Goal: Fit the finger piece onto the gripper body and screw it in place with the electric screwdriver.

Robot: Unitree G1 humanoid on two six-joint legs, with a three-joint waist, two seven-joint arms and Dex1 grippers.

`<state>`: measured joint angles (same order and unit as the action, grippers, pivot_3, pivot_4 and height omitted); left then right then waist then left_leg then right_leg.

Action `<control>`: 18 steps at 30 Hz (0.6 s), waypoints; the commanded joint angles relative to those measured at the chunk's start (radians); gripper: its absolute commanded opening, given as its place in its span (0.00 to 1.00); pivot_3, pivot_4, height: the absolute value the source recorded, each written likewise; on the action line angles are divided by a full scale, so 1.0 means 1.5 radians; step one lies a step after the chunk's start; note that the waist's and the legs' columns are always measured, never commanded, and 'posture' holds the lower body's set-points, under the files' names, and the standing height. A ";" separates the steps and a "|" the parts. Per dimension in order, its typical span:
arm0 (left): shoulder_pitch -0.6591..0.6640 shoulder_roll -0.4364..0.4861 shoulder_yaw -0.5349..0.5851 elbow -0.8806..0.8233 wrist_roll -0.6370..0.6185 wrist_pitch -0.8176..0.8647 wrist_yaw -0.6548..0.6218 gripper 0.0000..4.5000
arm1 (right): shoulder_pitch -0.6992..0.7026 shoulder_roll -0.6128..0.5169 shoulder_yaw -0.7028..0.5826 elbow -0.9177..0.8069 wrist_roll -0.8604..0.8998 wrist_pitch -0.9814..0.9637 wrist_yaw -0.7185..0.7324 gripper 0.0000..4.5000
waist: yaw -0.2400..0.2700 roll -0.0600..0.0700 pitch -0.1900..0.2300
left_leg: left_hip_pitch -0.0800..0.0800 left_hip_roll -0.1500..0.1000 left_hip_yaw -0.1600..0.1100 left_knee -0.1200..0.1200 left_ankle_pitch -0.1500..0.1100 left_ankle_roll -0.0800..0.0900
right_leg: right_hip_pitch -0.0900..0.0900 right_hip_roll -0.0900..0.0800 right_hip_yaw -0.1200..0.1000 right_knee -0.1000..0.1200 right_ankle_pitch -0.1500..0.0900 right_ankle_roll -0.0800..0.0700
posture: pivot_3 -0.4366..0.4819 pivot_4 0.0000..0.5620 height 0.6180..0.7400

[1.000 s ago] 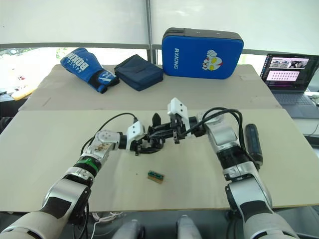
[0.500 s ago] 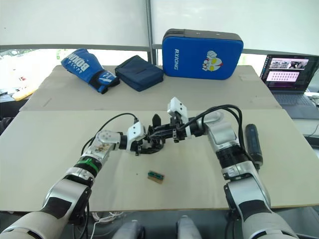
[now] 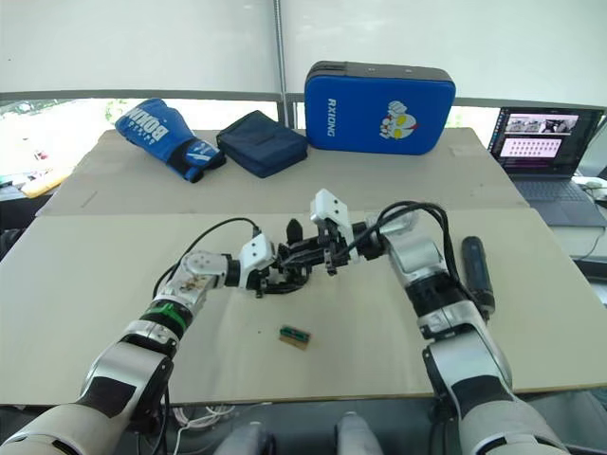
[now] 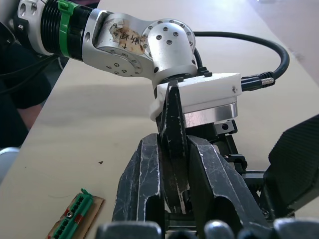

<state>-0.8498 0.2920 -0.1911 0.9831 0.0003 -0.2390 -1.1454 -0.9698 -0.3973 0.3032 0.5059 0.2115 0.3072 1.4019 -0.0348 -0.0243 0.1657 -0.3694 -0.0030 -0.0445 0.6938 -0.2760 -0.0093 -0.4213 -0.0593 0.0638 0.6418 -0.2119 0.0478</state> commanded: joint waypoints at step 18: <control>-0.005 -0.002 0.019 -0.010 -0.001 0.014 0.001 0.51 | 0.090 -0.008 0.041 0.060 -0.072 0.009 -0.012 0.06 | -0.001 0.001 -0.005 | 0.001 0.000 0.000 0.000 0.000 0.000 | 0.001 0.000 0.000 0.000 0.000 0.000 | 0.48 0.27 1.00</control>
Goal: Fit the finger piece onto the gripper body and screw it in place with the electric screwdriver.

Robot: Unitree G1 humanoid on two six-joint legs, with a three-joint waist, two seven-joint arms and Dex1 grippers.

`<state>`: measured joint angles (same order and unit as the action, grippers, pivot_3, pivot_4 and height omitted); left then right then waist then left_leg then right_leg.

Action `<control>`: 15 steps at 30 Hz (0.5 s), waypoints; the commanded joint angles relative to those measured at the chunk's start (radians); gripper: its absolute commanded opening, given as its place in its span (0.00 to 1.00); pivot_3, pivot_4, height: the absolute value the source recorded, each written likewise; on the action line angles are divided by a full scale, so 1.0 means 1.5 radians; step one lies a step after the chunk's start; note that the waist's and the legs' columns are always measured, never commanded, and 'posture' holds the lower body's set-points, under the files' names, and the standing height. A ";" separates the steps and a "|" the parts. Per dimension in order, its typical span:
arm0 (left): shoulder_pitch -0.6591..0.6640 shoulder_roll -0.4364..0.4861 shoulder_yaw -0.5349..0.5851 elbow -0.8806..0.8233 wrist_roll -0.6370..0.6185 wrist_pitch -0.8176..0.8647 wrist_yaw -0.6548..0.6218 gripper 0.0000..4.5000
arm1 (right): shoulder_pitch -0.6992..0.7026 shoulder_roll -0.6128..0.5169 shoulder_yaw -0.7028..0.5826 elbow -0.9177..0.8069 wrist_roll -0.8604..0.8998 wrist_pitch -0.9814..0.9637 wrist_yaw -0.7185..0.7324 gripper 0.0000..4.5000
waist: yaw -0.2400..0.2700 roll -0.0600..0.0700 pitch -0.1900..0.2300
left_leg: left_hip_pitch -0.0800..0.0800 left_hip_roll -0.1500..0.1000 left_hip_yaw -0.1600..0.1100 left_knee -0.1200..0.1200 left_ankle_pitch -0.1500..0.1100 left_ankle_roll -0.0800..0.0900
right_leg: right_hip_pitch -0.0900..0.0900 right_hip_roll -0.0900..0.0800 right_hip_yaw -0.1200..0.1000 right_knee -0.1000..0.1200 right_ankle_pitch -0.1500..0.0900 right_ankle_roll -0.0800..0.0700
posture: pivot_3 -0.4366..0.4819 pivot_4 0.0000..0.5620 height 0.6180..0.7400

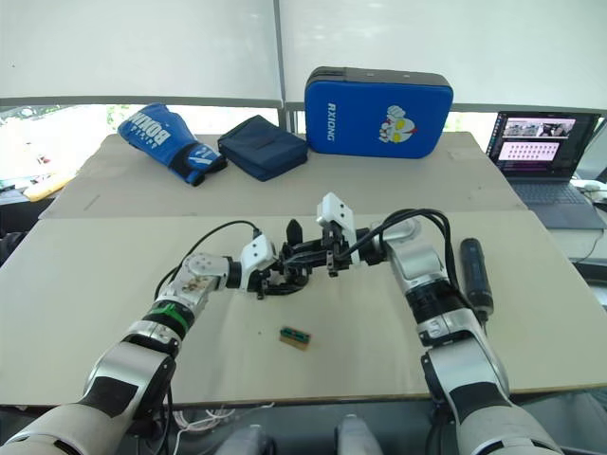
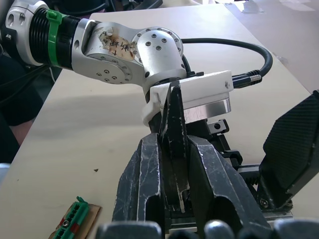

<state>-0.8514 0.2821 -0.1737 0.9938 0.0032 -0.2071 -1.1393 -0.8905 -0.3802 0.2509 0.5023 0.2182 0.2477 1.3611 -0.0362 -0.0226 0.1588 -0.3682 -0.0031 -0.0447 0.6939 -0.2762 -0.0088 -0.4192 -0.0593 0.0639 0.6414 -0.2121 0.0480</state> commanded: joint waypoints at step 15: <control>0.010 0.013 0.009 -0.029 -0.009 0.001 -0.016 0.51 | 0.043 -0.019 0.072 0.094 -0.070 0.071 -0.003 0.06 | -0.001 0.001 -0.006 | 0.000 0.000 0.000 0.000 -0.001 0.002 | 0.000 0.000 0.000 -0.001 0.000 0.000 | 0.48 0.27 1.00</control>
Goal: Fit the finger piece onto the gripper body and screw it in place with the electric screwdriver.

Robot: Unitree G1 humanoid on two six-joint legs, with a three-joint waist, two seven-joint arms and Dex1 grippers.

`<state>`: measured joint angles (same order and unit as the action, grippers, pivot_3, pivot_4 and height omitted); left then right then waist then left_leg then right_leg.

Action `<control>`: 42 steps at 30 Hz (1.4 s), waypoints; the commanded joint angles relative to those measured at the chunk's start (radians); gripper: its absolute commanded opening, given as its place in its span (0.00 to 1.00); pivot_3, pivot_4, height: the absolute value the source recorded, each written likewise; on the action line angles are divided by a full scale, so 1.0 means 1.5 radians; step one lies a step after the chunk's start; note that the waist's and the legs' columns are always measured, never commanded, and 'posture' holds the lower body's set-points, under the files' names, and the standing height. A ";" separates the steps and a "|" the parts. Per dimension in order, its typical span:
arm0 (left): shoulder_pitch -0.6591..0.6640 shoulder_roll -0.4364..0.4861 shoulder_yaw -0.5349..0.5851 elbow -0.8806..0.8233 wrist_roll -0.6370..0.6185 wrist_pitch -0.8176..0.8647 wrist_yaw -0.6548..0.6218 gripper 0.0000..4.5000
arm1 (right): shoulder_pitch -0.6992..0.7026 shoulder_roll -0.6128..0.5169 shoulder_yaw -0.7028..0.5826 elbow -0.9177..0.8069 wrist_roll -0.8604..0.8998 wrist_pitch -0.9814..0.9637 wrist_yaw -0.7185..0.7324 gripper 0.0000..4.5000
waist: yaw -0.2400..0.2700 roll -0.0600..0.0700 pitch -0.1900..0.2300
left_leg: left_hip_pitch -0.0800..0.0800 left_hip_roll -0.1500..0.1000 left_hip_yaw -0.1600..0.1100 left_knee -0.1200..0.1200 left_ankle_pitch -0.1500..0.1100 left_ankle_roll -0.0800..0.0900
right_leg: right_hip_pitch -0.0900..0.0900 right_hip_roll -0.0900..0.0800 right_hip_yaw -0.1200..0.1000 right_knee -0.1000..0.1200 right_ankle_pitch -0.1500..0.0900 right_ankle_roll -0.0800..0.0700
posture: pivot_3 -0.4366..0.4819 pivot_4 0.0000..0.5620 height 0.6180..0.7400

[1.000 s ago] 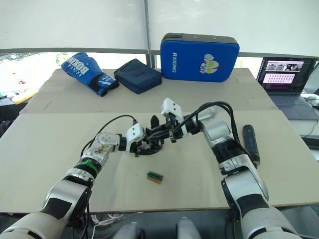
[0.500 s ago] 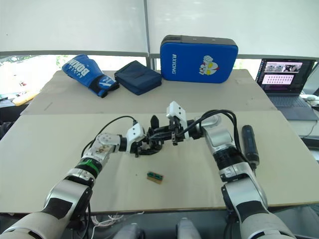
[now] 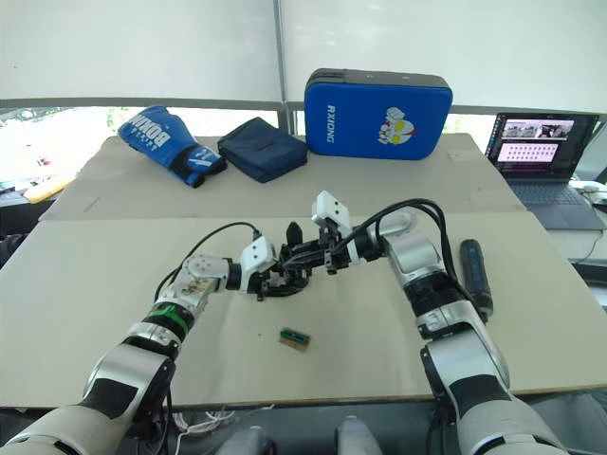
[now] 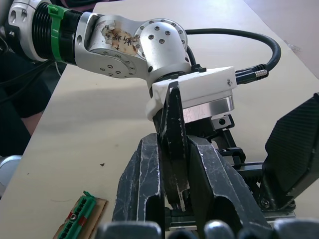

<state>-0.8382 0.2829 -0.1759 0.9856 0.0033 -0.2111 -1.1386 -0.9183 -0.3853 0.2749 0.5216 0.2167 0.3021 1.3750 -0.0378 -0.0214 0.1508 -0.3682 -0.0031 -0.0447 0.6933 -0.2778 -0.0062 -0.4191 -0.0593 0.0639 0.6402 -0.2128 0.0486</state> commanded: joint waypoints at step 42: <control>-0.006 0.001 0.008 0.000 -0.003 -0.001 -0.008 0.51 | 0.069 -0.073 -0.063 -0.186 0.057 0.084 0.008 0.59 | -0.001 0.002 0.004 | -0.005 0.000 0.000 0.000 0.000 0.000 | -0.004 0.000 0.000 -0.001 0.000 0.000 | 0.48 0.27 1.00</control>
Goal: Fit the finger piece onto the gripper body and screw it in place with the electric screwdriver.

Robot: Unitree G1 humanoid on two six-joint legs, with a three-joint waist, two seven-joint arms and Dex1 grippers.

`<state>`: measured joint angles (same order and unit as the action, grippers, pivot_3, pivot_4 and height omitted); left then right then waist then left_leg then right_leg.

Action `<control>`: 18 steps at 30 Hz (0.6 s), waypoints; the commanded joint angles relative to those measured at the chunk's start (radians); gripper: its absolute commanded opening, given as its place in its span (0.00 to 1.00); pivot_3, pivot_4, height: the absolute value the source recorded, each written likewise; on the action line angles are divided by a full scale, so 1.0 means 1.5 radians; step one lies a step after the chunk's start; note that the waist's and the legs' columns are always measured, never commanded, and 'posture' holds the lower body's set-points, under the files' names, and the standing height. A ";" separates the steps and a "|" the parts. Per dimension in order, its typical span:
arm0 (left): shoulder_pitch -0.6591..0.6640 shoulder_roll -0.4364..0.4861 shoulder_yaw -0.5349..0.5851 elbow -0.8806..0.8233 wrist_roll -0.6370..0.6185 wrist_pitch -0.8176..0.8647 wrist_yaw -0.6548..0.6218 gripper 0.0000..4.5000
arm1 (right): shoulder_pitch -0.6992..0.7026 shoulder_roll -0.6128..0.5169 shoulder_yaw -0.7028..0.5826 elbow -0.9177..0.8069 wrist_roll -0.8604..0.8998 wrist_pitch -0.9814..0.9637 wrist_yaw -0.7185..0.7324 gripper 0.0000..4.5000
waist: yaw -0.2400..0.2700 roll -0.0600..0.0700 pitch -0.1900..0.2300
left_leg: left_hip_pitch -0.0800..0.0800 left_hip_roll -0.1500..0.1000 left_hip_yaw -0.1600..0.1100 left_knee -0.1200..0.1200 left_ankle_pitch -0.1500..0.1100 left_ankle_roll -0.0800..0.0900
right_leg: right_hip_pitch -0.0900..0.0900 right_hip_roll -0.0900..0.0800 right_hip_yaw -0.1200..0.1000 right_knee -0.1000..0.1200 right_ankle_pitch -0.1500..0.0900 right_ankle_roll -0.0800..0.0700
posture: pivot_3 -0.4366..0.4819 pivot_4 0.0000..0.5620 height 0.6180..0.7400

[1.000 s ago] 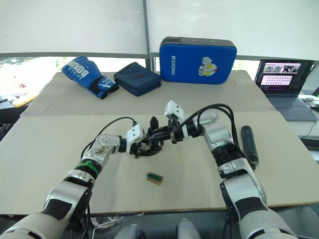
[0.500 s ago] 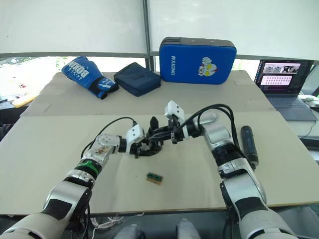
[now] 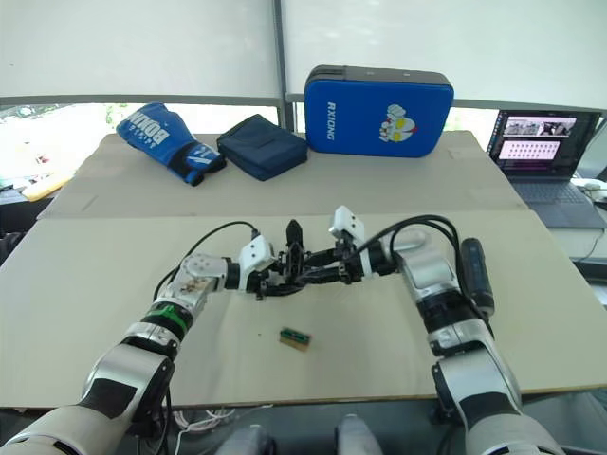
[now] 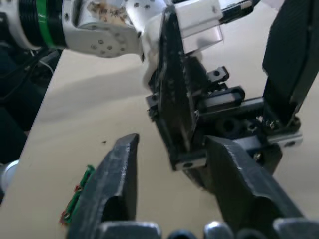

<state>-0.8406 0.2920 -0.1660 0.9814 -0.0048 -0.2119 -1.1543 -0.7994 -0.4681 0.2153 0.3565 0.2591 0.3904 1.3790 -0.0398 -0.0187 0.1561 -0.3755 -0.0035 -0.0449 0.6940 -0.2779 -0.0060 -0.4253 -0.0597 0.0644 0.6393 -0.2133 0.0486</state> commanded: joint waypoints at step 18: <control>0.027 0.041 0.008 -0.023 0.003 0.011 -0.036 1.00 | 0.018 -0.229 -0.026 -0.220 -0.034 0.221 -0.070 0.93 | 0.001 0.000 0.002 | -0.001 0.000 0.000 -0.001 0.000 0.000 | 0.000 0.000 -0.001 -0.003 0.000 0.000 | 0.48 0.27 1.00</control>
<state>-0.8411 0.3172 -0.1512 0.9815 -0.0018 -0.2119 -1.1681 -0.7588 -0.7736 0.1979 0.0839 0.2109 0.6548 1.2925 -0.0380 -0.0188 0.1597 -0.3766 -0.0027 -0.0452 0.6925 -0.2787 -0.0046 -0.4248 -0.0588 0.0635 0.6338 -0.2133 0.0489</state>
